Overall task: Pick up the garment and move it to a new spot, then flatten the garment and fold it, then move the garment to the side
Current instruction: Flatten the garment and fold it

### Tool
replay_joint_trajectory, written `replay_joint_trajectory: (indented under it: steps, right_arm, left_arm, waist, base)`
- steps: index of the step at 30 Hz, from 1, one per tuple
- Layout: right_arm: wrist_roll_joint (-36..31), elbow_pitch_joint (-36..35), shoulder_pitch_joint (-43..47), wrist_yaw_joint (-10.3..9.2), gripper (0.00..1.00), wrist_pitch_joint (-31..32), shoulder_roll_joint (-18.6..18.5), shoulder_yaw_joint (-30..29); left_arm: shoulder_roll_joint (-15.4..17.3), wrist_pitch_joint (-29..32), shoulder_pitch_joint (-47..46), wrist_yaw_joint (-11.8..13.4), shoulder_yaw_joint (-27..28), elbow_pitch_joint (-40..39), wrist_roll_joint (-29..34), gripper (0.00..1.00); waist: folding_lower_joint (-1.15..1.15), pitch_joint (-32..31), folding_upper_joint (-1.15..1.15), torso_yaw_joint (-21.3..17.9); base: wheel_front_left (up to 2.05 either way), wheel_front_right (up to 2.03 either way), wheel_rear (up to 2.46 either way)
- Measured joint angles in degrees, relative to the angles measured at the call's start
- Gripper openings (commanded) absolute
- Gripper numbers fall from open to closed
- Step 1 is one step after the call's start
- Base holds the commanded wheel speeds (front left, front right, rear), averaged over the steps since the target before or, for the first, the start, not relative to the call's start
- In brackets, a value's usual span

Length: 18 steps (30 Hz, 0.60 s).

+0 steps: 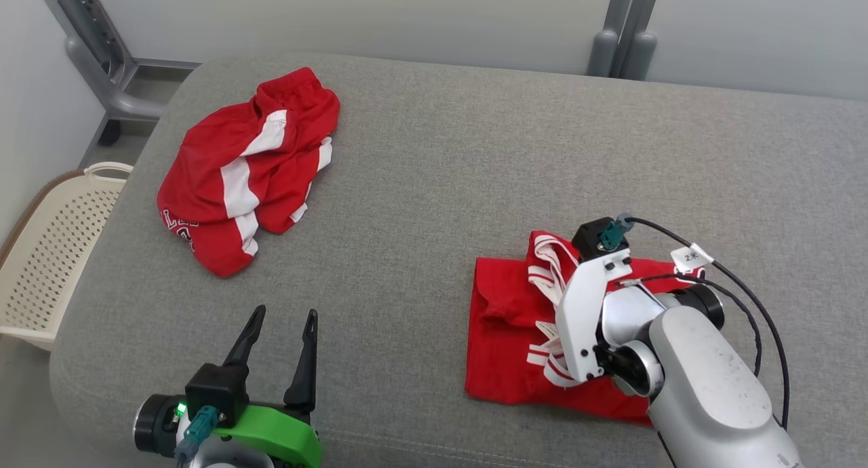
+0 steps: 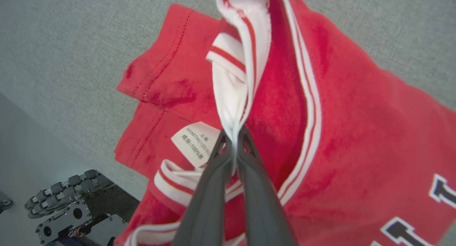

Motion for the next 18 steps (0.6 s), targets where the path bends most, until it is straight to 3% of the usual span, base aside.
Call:
replay_joint_trajectory:
  steps: [18]
  right_arm:
    - [7.33, 9.5, -4.8, -0.02, 0.0, -5.38, 0.01, 7.77]
  left_arm:
    - [-0.27, 0.0, 0.03, -0.57, -0.69, 0.7, 0.51, 1.0]
  waist:
    - [0.0, -0.9, 0.0, 1.47]
  base:
    - [0.0, 0.0, 0.0]
